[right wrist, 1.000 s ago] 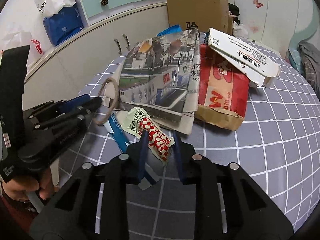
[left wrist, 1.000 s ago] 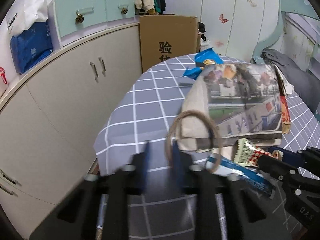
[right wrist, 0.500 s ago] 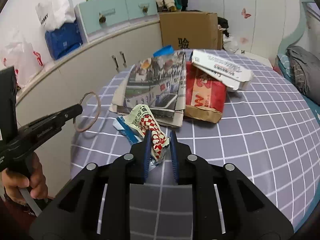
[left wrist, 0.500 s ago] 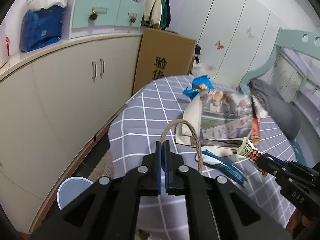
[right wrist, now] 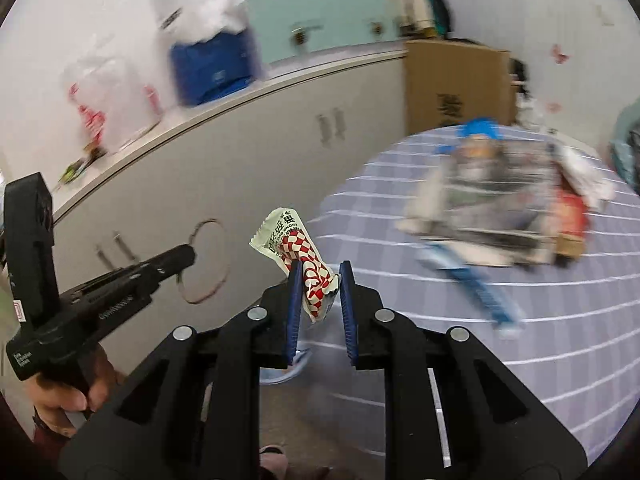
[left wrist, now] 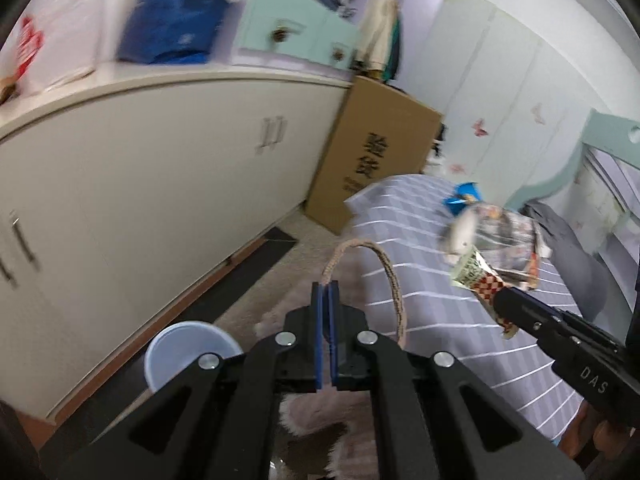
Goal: Collect trash
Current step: 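Carry the wrapper with the right gripper to the wastebasket and drop it in, then return the right gripper to the table and grasp the folded newspaper, then carry the newspaper with the right gripper over the wastebasket and release it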
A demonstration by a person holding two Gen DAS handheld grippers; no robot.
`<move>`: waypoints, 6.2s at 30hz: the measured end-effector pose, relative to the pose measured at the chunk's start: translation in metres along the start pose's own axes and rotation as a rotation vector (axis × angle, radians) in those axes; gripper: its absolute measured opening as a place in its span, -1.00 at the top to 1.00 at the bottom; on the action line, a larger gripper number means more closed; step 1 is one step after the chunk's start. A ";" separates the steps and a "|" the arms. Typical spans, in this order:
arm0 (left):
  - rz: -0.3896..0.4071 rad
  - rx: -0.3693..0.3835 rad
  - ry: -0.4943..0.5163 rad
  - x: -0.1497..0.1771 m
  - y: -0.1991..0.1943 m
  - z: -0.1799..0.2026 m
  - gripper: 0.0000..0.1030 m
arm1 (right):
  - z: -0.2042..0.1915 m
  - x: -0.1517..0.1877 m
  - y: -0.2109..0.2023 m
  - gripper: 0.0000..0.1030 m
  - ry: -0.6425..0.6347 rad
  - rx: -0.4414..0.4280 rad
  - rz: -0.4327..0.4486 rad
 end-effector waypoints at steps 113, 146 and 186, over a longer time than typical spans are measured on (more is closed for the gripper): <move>-0.236 0.002 0.178 0.040 0.069 0.247 -0.18 | 0.219 0.033 -0.121 -0.44 0.321 0.220 0.197; -0.086 -0.009 0.052 -0.029 0.045 0.148 0.88 | 0.201 -0.052 -0.019 -0.44 0.250 0.166 0.080; -0.056 -0.046 -0.166 -0.040 0.008 -0.025 0.88 | -0.051 -0.073 0.011 0.91 -0.130 -0.134 0.123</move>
Point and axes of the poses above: each gripper's, at about its wrist camera, not at the fingertips, and y roughly the way its jaws point, z to its right, x to its underside, the point moved 8 cm from there along y, roughly the way its jaws point, and after that the axes turned 7 degrees about -x, right-handed, at the moved point
